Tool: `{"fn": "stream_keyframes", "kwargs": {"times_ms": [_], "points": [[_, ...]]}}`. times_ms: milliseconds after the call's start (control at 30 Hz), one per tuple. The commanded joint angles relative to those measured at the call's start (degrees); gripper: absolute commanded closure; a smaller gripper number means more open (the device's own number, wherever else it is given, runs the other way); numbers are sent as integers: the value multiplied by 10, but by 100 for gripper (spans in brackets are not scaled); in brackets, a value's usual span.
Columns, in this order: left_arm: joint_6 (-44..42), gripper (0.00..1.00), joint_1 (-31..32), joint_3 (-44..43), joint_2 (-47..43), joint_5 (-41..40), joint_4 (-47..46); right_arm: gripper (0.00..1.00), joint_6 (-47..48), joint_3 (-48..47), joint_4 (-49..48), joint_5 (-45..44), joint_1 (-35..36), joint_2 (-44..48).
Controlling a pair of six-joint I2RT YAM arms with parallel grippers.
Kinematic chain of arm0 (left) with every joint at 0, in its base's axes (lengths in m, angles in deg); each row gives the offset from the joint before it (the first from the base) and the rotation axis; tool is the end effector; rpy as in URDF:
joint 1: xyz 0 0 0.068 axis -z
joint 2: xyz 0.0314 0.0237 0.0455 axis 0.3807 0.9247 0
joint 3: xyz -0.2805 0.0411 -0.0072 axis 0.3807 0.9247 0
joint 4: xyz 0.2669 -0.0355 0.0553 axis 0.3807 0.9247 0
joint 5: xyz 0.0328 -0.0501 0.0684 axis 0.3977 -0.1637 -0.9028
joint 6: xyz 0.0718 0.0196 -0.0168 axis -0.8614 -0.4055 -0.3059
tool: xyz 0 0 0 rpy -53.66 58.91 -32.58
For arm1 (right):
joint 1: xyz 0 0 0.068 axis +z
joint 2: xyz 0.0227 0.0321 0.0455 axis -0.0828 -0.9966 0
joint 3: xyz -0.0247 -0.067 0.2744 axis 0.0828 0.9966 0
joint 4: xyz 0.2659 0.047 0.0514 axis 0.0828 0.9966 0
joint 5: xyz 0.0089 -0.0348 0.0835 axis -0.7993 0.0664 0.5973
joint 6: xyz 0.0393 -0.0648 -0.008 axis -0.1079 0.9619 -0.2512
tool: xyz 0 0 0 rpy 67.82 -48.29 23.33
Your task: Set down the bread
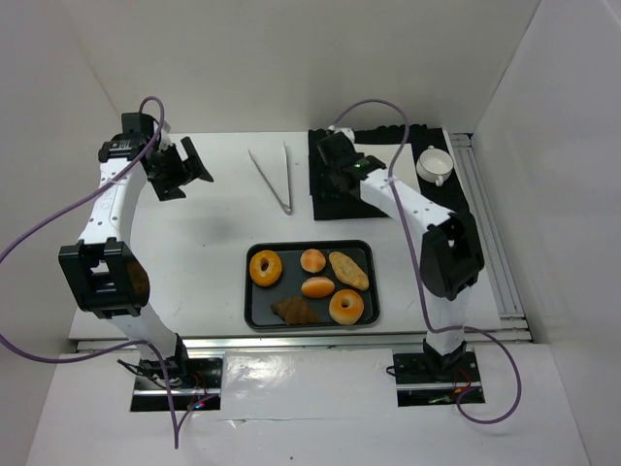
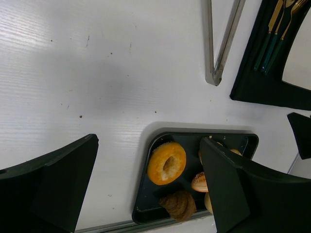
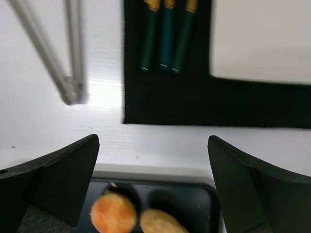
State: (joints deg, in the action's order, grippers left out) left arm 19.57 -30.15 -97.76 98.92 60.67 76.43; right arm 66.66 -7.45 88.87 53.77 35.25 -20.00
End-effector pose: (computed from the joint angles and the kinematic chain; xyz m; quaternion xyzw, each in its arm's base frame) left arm 0.3993 0.0365 0.3289 -0.2365 0.9074 -0.1835 0.2950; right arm 0.3999 0.2123 0.2705 -0.0134 0.9240 0.0251 0.3813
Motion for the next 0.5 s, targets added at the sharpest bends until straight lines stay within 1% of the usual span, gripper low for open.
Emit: {"fn": "stream_keyframes", "kwargs": {"times_ms": [0,33,167,267,367,433,467], "points": [[-11,1,-5,-23,3,2,-2,0,52,-72,-54,16,23,-61],[-11,1,-5,-23,3,8,-2,0,63,-103,-60,22,30,-75],[-11,1,-5,-23,3,8,-2,0,128,-178,-92,84,45,-148],[-11,1,-5,-17,3,14,-2,0,143,-236,-98,101,57,-206],[-11,1,-5,-12,3,14,-2,0,143,-276,-111,119,57,-255],[-16,1,-5,-7,3,7,-2,0,143,-276,-134,126,62,-270],[-16,1,-5,-7,3,7,-2,0,148,-261,-162,134,62,-276]]}}
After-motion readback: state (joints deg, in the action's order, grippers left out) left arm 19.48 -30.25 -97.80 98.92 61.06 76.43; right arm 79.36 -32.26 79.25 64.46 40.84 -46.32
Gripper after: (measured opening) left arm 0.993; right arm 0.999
